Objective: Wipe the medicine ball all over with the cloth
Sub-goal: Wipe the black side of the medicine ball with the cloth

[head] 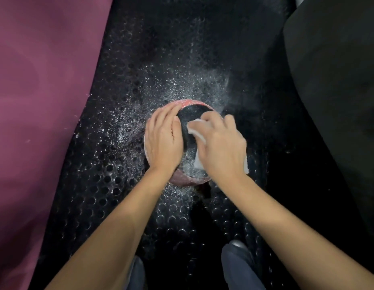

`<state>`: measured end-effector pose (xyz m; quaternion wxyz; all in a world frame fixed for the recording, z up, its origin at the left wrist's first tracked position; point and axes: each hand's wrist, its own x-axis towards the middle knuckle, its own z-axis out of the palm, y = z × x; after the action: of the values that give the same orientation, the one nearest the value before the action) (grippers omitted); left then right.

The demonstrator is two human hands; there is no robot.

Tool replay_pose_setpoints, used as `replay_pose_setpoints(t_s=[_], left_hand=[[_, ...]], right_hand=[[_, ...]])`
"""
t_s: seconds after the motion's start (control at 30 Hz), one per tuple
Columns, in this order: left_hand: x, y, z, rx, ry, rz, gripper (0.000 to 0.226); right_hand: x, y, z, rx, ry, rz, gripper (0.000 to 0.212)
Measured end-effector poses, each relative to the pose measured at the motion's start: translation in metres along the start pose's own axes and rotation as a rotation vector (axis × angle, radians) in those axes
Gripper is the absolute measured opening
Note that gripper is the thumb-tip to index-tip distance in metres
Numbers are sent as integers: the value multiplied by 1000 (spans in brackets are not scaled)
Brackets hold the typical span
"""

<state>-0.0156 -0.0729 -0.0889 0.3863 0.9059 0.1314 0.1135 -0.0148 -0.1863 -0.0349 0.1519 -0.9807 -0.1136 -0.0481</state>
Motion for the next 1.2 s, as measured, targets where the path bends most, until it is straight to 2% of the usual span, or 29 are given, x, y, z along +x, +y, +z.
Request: replay_pose_setpoints(t_s=[0.03, 0.07, 0.13, 0.2, 0.33, 0.47, 0.63, 0.77, 0.9, 1.07, 1.2], left_hand=[[-1, -1, -1, 3, -3, 5, 56], [-2, -2, -2, 11, -10, 6, 56], [-4, 1, 1, 33, -16, 3, 57], [-4, 5, 5, 38, -6, 1, 56], [-2, 2, 3, 36, -6, 28, 56], [-5, 6, 3, 60, -18, 26, 56], [-5, 4, 2, 67, -26, 58, 54], [-5, 8, 4, 95, -37, 70, 55], [-5, 6, 2, 90, -30, 67, 56], [-4, 11, 6, 110, -44, 73, 58], [0, 6, 4, 74, -25, 73, 57]], right_hand=[[1, 3, -1, -47, 7, -60, 16], [9, 10, -4, -55, -31, -42, 18], [33, 26, -8, 45, -85, 171, 21], [34, 24, -8, 41, -105, 232, 23], [16, 3, -9, -33, -122, -41, 21], [49, 21, -11, -25, -150, 173, 24], [24, 10, -12, -84, -152, -67, 23], [50, 15, -11, -93, -161, 99, 25], [32, 6, -9, -163, -151, -79, 25], [51, 11, -10, -136, -175, 45, 27], [15, 5, -12, -127, -86, -107, 18]])
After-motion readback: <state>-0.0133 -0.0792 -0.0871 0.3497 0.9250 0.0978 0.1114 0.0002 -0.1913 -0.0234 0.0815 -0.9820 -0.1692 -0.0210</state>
